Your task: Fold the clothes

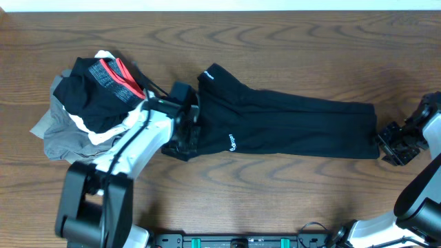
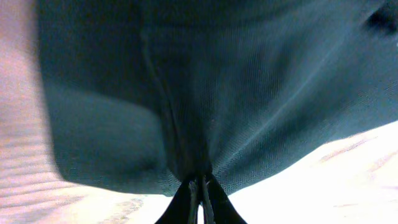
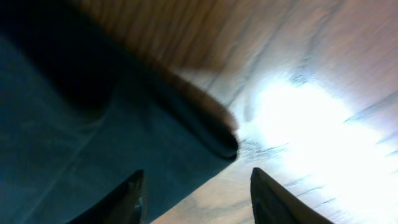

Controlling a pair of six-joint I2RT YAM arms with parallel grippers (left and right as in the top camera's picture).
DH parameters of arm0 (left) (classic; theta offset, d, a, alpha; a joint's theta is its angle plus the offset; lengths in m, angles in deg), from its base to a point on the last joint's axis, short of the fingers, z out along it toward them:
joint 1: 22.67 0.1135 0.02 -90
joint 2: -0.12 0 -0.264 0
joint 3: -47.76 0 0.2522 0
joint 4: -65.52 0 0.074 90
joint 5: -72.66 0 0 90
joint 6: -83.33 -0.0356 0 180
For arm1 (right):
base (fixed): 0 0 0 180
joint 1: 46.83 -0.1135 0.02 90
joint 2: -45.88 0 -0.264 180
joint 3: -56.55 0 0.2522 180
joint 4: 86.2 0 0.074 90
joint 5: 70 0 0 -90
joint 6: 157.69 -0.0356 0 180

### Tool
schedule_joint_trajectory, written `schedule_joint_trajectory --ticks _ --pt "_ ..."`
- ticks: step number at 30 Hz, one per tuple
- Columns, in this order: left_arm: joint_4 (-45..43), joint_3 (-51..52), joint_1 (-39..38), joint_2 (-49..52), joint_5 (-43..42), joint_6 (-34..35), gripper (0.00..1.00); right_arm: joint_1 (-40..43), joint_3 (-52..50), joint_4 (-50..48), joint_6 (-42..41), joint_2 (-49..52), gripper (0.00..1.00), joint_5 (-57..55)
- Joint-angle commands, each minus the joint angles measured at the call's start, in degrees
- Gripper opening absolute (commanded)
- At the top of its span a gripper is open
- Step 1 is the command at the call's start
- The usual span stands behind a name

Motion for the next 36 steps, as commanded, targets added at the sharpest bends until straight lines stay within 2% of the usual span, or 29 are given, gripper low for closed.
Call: schedule_joint_trajectory --ticks 1,7,8,12,13,19,24,26,29,32,36 --pt "-0.52 -2.40 1.40 -4.17 1.60 0.83 0.06 0.11 -0.90 -0.39 -0.37 0.31 0.46 -0.72" --pt "-0.90 -2.40 1.81 -5.75 2.01 0.83 0.06 0.07 -6.47 -6.14 -1.11 0.31 0.39 -0.46" --pt "-0.87 -2.40 1.81 -5.75 2.01 0.83 0.06 0.09 -7.30 -7.04 -1.07 0.31 0.36 0.04" --pt "-0.81 -2.40 1.81 -5.73 2.01 0.83 0.06 0.70 -7.76 -6.84 -1.03 0.04 0.04 0.70" --pt "-0.66 -2.40 1.81 -5.75 2.03 0.83 0.06 1.33 -7.06 -5.92 -1.05 -0.26 0.01 0.04" --pt "1.53 -2.40 1.81 -5.75 5.73 0.81 0.06 6.75 -0.57 -0.61 -1.07 -3.91 0.01 -2.19" --pt "1.81 -2.40 1.75 -5.73 2.38 0.81 0.07 8.55 0.87 0.98 -1.07 -6.14 0.01 -2.23" --pt "1.64 -2.34 1.75 -5.70 -0.35 0.81 0.27 8.48 0.81 1.18 -1.07 -6.12 0.01 -2.25" --pt "0.48 -2.01 1.22 -5.07 -7.52 -1.77 0.39 8.44 0.76 1.42 -1.07 -6.12 0.01 -2.23" --pt "-2.19 -0.63 -0.63 -3.80 -11.19 -2.21 0.49 8.31 0.76 1.73 -1.07 -6.12 0.01 -2.21" --pt "-5.25 -0.17 -4.15 0.00 -11.32 -2.19 0.54 7.78 0.76 1.81 -1.07 -6.12 0.01 -2.23"
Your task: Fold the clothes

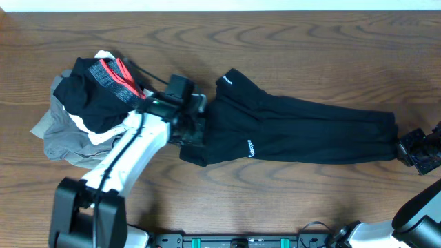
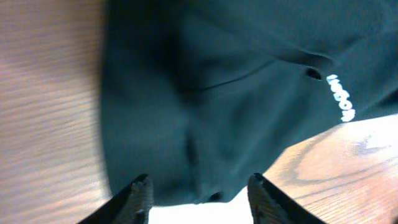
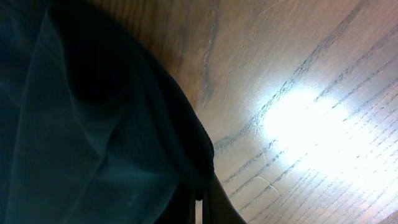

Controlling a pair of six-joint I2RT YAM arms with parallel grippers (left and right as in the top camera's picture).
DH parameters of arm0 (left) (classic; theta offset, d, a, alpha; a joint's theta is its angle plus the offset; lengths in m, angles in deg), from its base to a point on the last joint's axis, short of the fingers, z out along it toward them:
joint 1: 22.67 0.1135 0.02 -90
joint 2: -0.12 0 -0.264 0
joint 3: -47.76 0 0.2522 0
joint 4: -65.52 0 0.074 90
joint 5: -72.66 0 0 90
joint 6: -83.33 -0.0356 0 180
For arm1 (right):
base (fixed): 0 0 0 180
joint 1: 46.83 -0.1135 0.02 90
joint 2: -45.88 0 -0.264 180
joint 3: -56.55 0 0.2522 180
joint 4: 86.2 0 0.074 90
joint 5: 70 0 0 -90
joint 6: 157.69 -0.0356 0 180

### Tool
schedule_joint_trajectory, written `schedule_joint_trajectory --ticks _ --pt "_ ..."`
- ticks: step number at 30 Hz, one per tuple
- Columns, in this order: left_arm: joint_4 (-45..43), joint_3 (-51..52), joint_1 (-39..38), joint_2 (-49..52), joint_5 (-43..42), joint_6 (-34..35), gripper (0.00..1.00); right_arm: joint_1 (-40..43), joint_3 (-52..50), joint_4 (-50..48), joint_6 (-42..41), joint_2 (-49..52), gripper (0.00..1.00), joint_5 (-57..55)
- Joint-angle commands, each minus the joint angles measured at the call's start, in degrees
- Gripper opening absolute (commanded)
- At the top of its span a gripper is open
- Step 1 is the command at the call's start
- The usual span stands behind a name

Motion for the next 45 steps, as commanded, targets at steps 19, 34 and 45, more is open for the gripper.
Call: schedule_joint_trajectory --ticks 19,34,45 --pt "4.48 -3.50 1.62 4.74 1.86 -1.05 0.06 -0.48 0.35 1.49 -4.57 -0.33 0.01 -14.40" --pt "11.02 -3.45 4.94 1.86 4.24 -4.46 0.37 -0.48 0.35 2.38 -4.52 -0.33 0.15 -16.28" --pt "11.63 -7.85 4.94 1.84 5.70 -4.90 0.50 -0.48 2.29 -0.31 0.94 -0.35 0.24 -3.61"
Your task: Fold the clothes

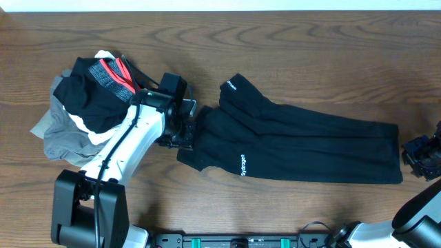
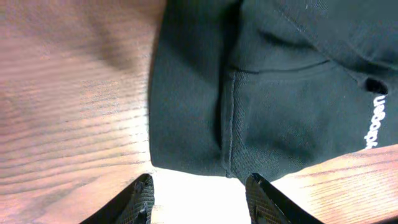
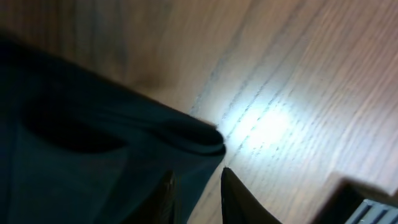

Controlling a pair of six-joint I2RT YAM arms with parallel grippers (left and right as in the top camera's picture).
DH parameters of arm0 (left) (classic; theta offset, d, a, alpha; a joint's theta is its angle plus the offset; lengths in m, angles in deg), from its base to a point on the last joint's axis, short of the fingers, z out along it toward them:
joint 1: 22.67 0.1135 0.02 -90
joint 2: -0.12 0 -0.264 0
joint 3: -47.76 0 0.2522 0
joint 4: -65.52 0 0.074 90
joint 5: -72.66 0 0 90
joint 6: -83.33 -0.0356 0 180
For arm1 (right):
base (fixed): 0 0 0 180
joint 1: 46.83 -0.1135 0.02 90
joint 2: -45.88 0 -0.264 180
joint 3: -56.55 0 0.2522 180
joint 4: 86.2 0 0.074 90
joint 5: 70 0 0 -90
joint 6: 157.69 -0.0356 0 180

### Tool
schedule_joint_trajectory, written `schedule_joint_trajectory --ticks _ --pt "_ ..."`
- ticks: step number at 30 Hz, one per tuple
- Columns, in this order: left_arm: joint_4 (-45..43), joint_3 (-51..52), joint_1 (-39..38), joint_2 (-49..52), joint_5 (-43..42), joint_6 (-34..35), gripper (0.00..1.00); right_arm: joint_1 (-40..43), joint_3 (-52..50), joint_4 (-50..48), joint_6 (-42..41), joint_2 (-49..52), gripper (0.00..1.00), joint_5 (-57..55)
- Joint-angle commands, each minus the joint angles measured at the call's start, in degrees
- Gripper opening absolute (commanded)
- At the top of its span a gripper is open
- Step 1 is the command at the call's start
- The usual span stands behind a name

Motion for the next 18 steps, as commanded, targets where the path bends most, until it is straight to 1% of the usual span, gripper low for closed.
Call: schedule_joint_trajectory --ticks 1,4,6,10,13,16,18 --pt "0.00 -5.62 0.28 0.00 1.03 -0.79 0.51 -0.50 2.91 -2.16 7.23 -0.35 0.25 12.98" --pt "-2.73 -9.31 0.26 0.00 -0.83 -0.79 0.50 -1.27 4.35 -4.55 14.49 -0.35 0.34 29.75" --pt "-7.34 -10.49 0.22 0.11 -3.93 -0.74 0.51 -2.80 4.79 -5.05 15.37 -0.35 0.38 35.19" --pt "-14.71 -10.54 0.20 2.58 -9.70 -0.28 0.51 -6.67 4.81 -6.23 16.50 -0.35 0.42 34.69" --pt "-19.63 -10.58 0.17 6.95 -13.38 0.04 0.51 -9.29 4.81 -7.15 17.27 -0.35 0.43 34.60" --pt "-27.76 -10.58 0.17 12.09 -15.58 3.13 0.52 -10.58 4.81 -7.69 16.76 -0.35 0.43 33.90" --pt "-33.75 -10.67 0.17 15.32 -15.58 5.97 0.56 -10.75 4.81 -7.52 16.37 -0.35 0.43 33.92"
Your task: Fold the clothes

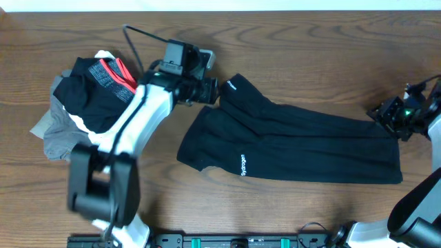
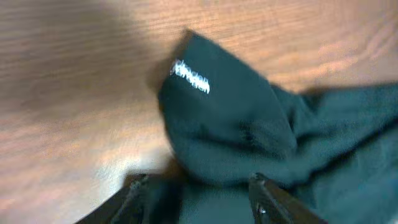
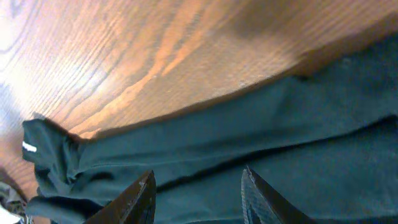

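Black trousers (image 1: 296,148) lie flat across the table, waist to the left, leg ends to the right, a white logo near the lower waist. My left gripper (image 1: 210,89) stands open at the upper waist corner (image 2: 211,93), fingers (image 2: 264,186) over the cloth, nothing held. My right gripper (image 1: 383,114) is open at the upper edge of the leg ends; the trousers (image 3: 249,155) fill its wrist view. A pile of other clothes (image 1: 89,103) sits at far left.
The pile holds black, grey, white and red-striped garments. Bare wooden table (image 1: 310,48) lies behind the trousers and in front of them. A black cable (image 1: 134,41) loops above the left arm.
My left gripper moved from the lower left waist edge up to the upper waist corner. My right gripper moved from beyond the leg ends to their upper edge. The trousers lie unchanged.
First my left gripper was shut on the waist and my right gripper open at the leg end. Then the right was shut on the leg end, the left open, the trousers shifted right. Both then stood open, trousers flat; now both sit at the far edge.
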Controlling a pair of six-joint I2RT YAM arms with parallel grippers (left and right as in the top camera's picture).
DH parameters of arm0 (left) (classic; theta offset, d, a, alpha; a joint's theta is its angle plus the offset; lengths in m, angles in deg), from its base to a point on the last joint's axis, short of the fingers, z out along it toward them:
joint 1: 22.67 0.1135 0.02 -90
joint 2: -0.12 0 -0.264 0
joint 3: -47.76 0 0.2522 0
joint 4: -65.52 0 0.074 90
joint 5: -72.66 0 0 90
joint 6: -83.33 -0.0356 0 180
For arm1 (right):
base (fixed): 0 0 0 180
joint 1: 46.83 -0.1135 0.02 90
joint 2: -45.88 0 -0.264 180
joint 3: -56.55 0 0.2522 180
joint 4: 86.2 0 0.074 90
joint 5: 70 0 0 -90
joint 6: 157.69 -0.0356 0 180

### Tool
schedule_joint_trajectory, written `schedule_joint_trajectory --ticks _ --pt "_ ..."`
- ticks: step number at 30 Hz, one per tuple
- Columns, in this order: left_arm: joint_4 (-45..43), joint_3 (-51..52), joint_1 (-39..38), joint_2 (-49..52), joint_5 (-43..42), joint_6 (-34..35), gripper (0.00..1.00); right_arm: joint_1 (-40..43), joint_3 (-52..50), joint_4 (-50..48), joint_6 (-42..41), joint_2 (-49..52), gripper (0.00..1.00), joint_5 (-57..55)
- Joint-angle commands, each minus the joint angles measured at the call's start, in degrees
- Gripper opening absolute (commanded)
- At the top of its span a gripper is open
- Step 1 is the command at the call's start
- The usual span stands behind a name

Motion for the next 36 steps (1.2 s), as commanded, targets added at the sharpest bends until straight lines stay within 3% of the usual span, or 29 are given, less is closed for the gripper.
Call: schedule_joint_trajectory --ticks 1,5,14,19,27,30,33,36 --pt "-6.29 -0.44 0.17 5.20 -2.99 5.49 0.59 -0.50 0.79 0.26 0.92 -0.35 0.43 1.27" --pt "-12.85 -2.43 0.15 10.60 -3.21 9.03 0.60 -0.50 0.79 1.81 0.94 -0.35 0.41 0.50" --pt "-15.78 -8.02 -0.26 18.47 -3.15 9.11 0.59 -0.48 0.79 4.24 0.94 -0.35 0.38 -4.96" --pt "-15.45 -8.02 -1.16 18.82 -3.15 9.07 0.47 -0.48 0.79 3.72 0.92 -0.35 0.38 -5.18" --pt "-12.48 -8.02 -2.29 18.82 -2.89 7.93 0.45 -0.48 0.79 3.37 0.92 -0.35 0.38 -5.18" --pt "-11.54 -8.02 -2.43 18.82 -2.89 7.91 0.34 -0.48 0.79 3.48 0.92 -0.35 0.36 -5.16" --pt "-11.10 -8.02 -2.43 18.80 -2.95 7.96 0.06 -0.48 0.79 3.72 0.92 -0.35 0.36 -5.16" --pt "-11.08 -8.31 -2.40 17.53 -2.99 8.00 0.06 -0.35 0.79 3.87 0.92 -0.35 0.35 -5.16"
